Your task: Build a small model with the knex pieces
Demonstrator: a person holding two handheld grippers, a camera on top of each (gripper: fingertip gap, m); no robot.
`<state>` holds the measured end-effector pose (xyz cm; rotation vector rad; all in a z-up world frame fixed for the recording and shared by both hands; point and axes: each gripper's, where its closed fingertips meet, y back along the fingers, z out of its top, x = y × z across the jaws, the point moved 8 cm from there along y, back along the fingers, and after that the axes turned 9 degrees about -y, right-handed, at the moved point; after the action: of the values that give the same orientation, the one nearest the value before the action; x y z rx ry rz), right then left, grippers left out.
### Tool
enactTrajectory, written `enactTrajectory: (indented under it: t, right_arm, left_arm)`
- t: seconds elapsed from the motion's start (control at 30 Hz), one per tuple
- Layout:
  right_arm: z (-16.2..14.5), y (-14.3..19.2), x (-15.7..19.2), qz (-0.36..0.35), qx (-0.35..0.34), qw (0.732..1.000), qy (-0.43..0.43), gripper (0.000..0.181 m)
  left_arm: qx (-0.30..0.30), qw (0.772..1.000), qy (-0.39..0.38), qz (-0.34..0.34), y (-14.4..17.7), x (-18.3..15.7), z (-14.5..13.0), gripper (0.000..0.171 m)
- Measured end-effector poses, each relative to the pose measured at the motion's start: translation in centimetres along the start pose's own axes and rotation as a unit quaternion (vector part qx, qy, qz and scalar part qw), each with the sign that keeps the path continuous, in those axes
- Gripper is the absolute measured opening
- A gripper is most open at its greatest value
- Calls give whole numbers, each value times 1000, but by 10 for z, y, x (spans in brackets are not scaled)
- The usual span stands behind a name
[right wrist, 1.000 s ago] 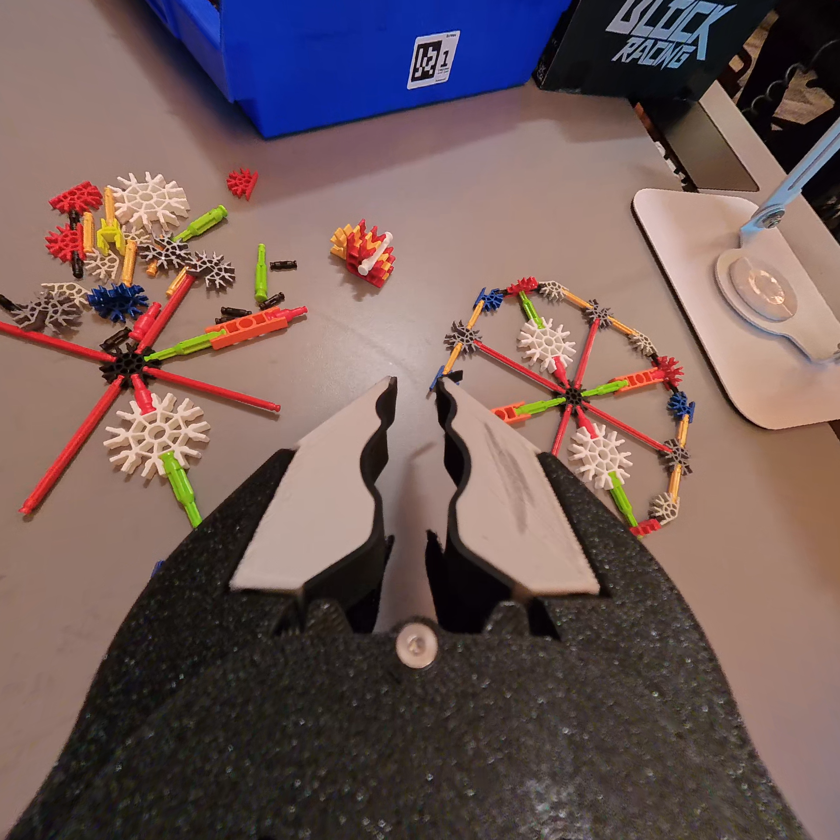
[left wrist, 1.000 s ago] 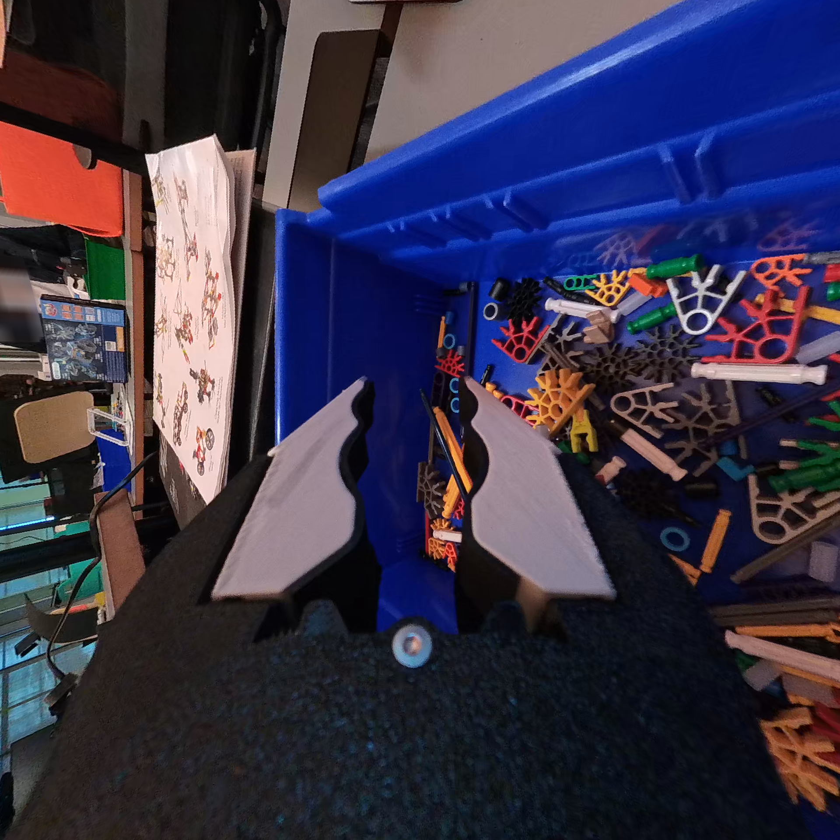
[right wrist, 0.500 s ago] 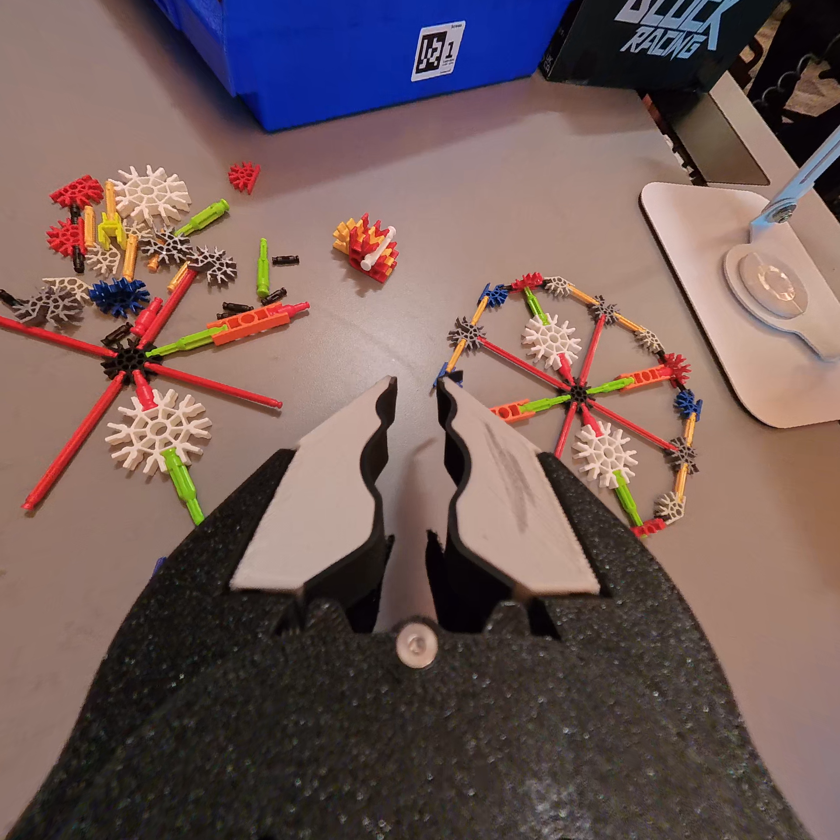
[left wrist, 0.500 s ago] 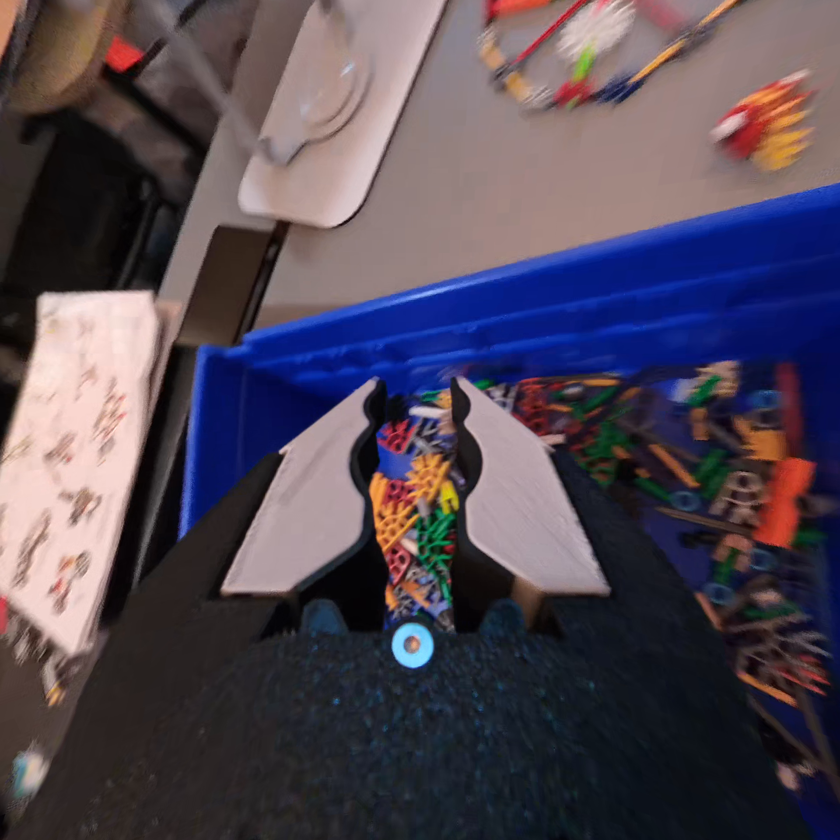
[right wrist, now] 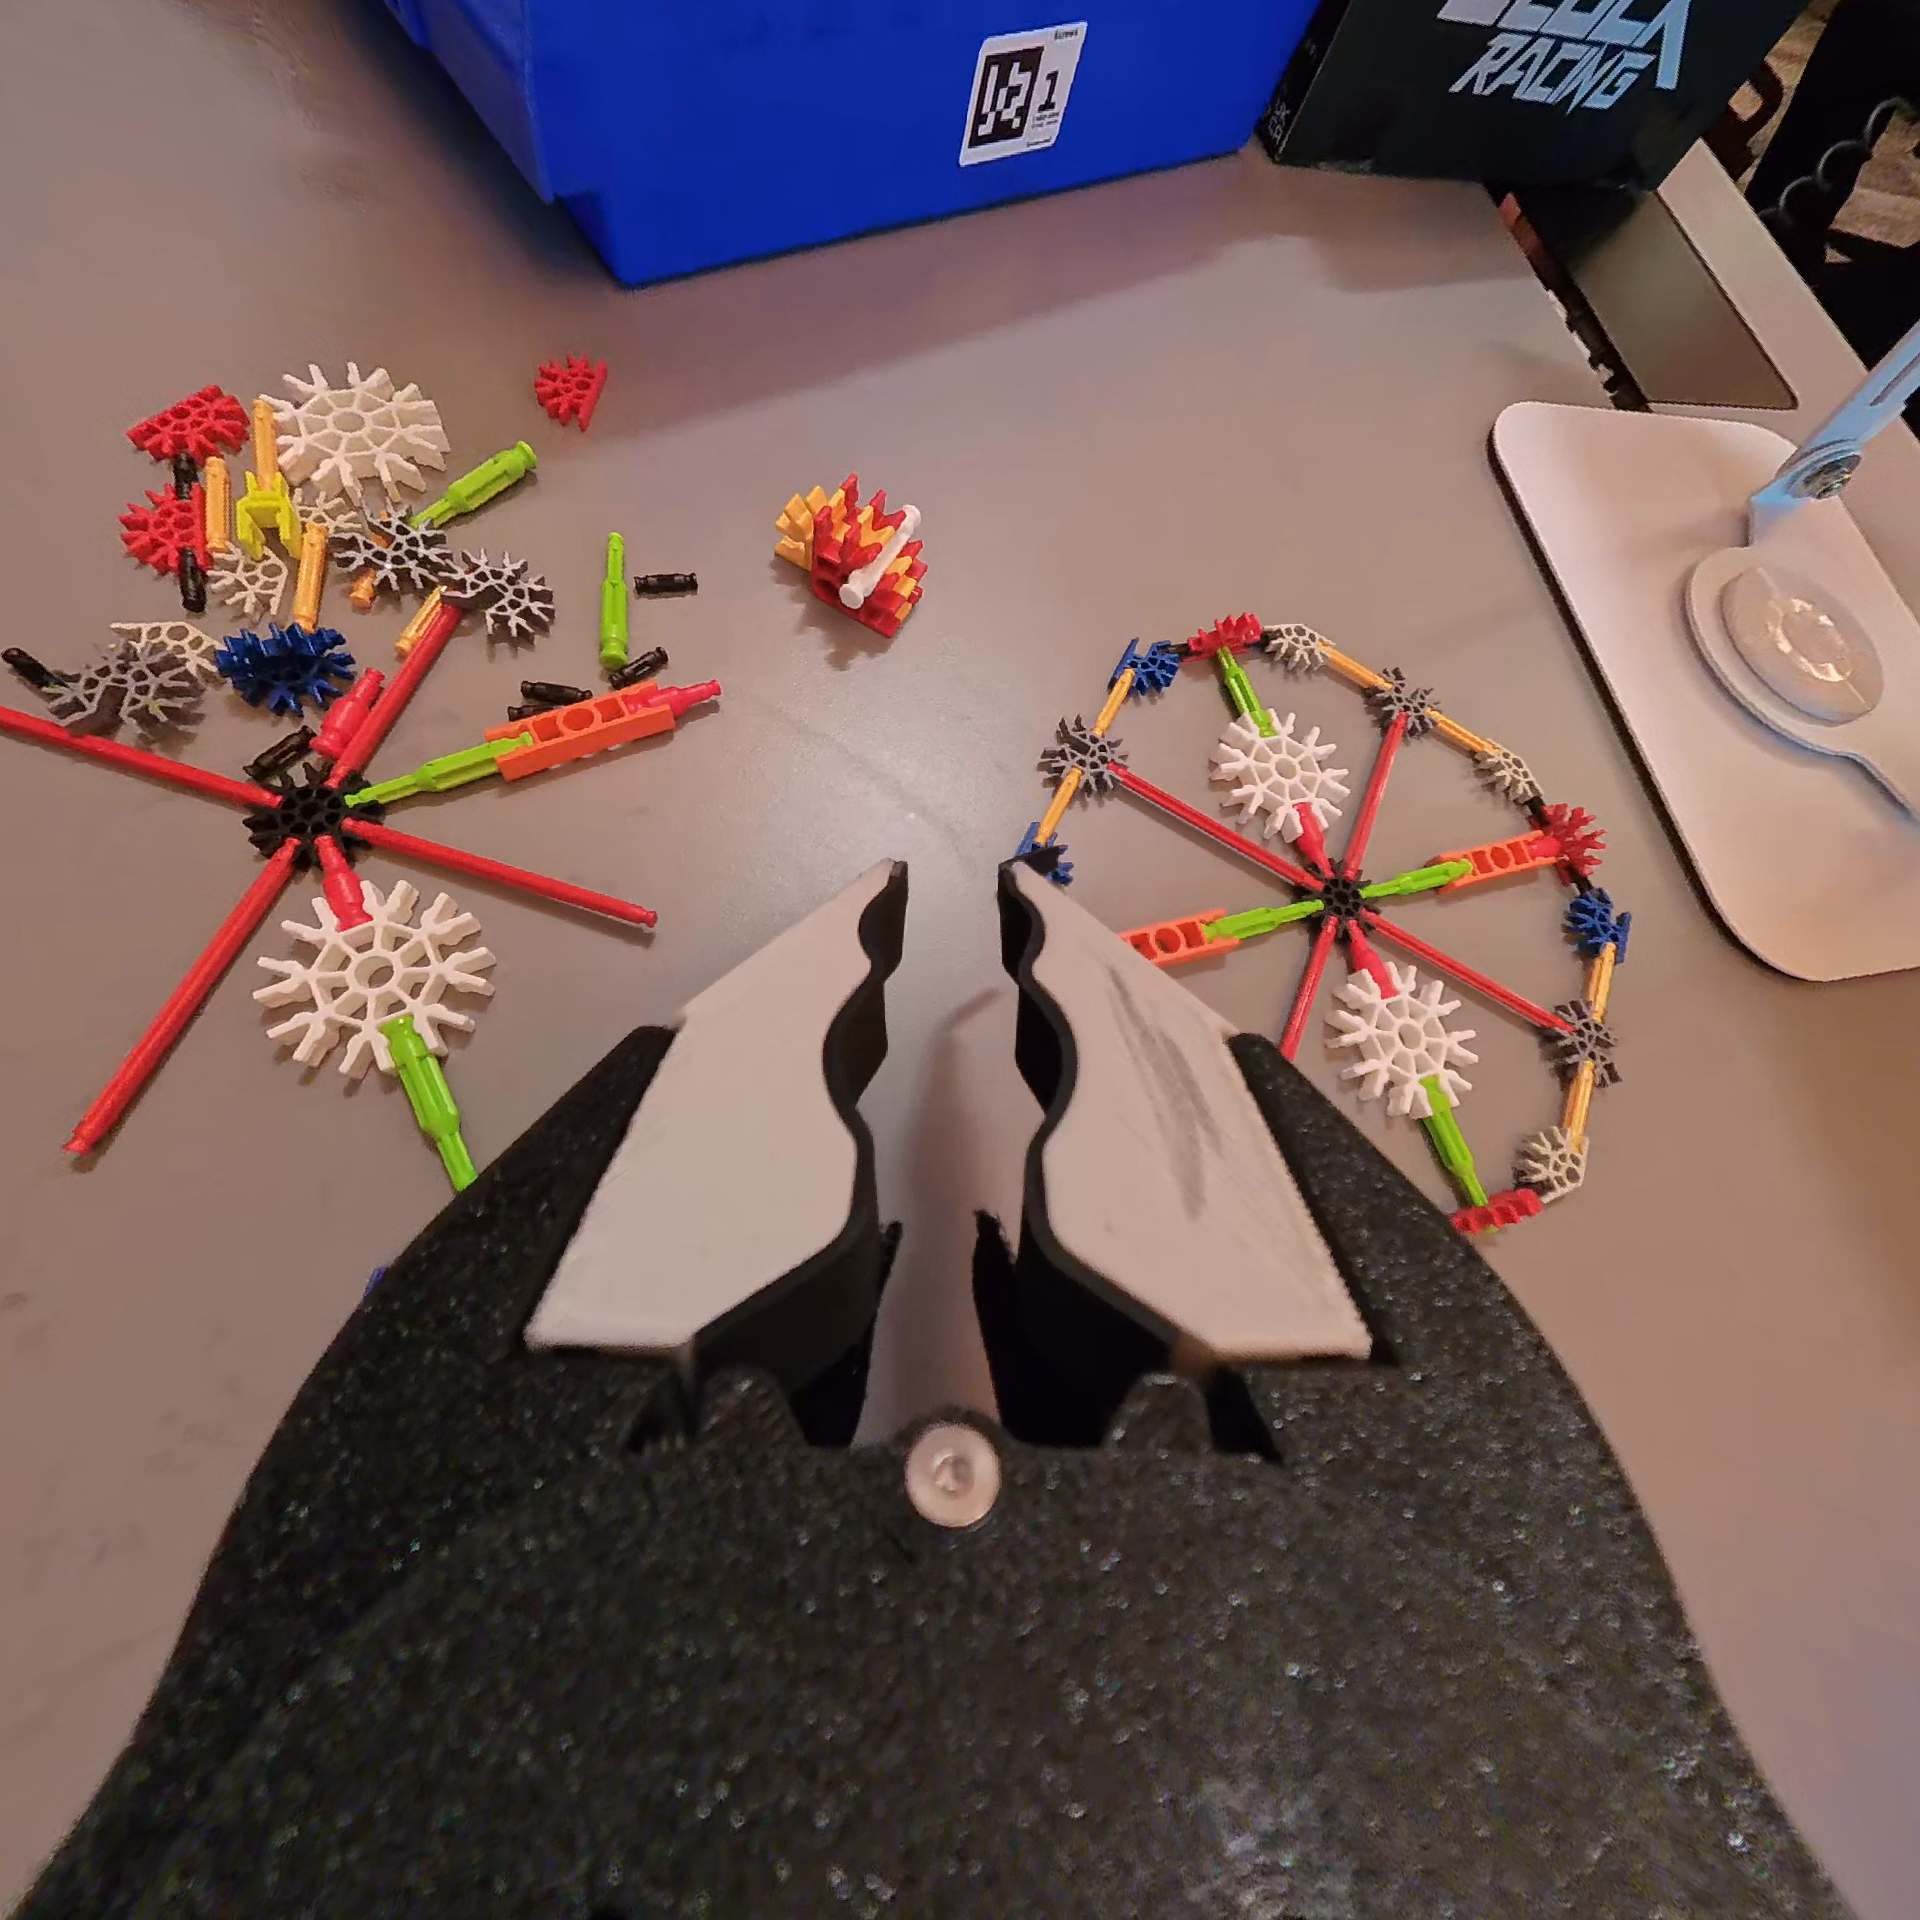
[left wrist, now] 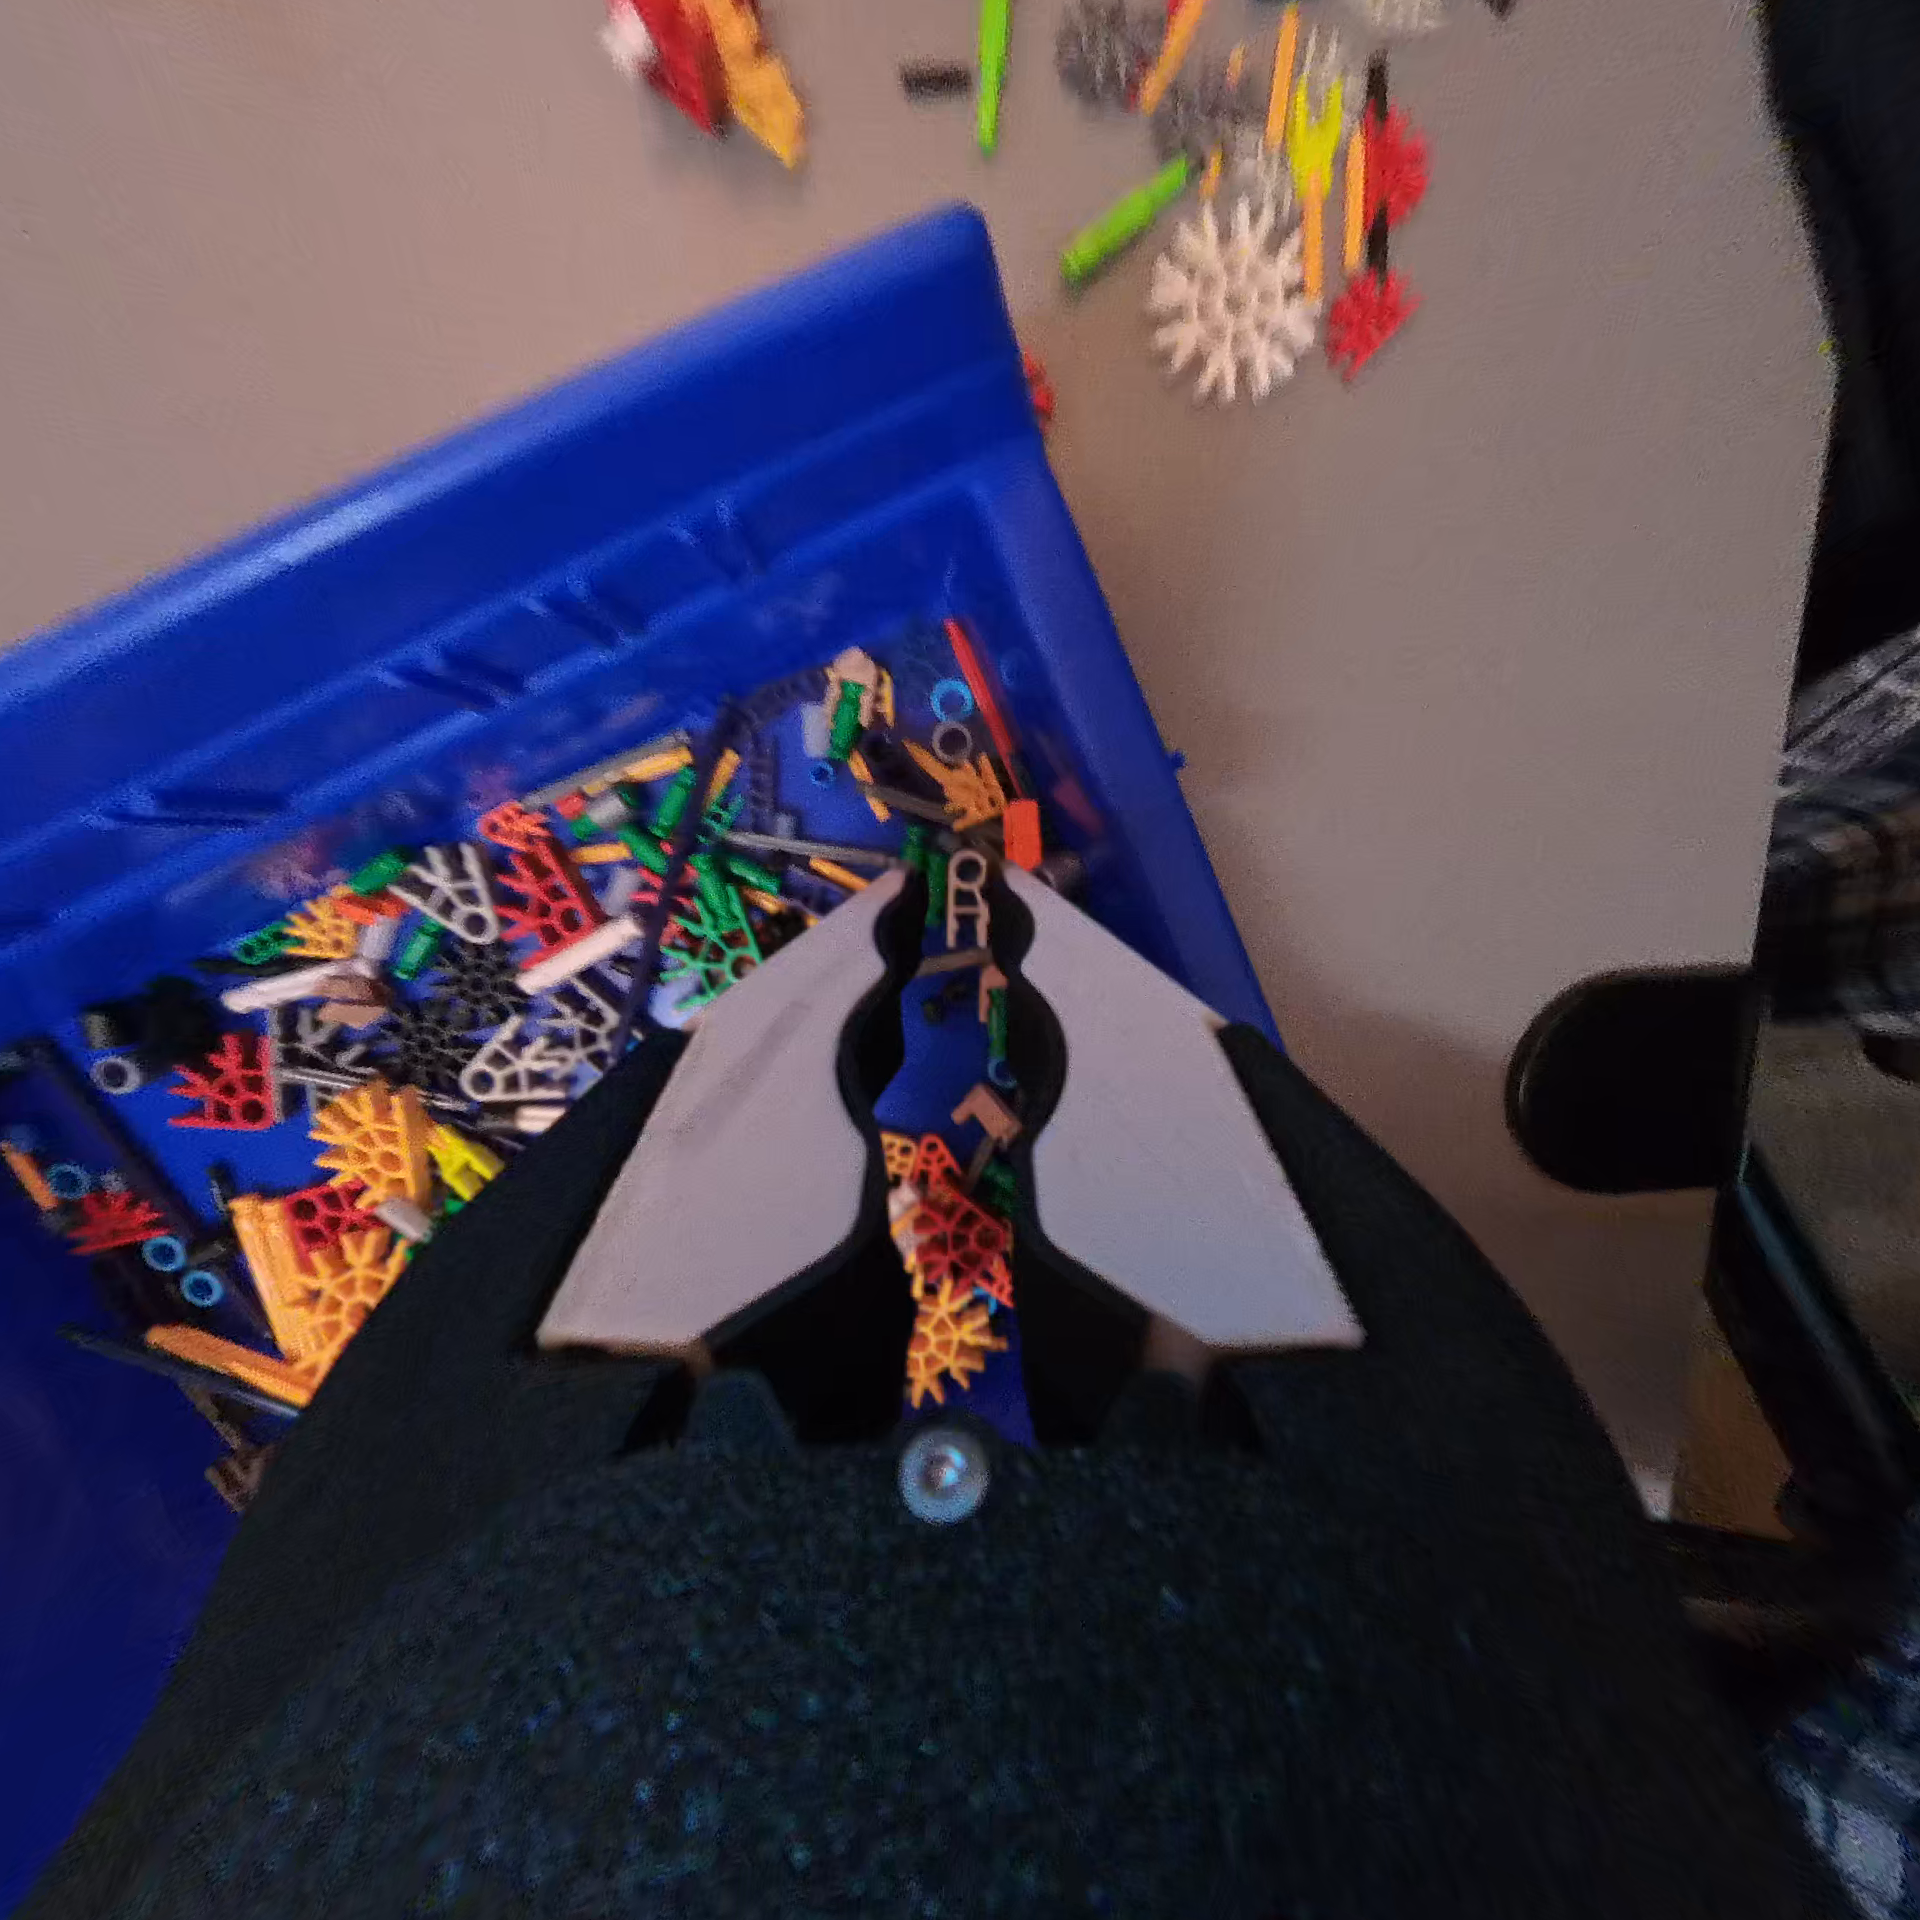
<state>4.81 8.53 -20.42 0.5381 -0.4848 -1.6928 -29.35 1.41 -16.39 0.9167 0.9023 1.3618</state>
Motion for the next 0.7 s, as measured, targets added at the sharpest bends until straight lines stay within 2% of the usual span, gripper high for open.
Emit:
enactTrajectory:
  t: [0.17,0.3,0.37,0.43,0.7]
  right_arm:
    - [2,3,0,-3,-3,1000,3,17]
    - [3,5,0,-4,-6,1000,4,17]
    - [3,5,1,-4,-4,1000,5,17]
    - [3,5,1,-5,-5,1000,6,17]
    - [4,7,1,-8,-8,1000,7,17]
  left_arm:
    - [82,996,15,-44,-16,-11,-8,13]
    - [110,991,30,-63,-23,-14,-14,15]
    - [101,992,26,-65,-26,-13,-12,11]
    - [117,991,26,-64,-29,-13,-13,7]
    - [117,991,27,-53,-30,-7,-15,5]
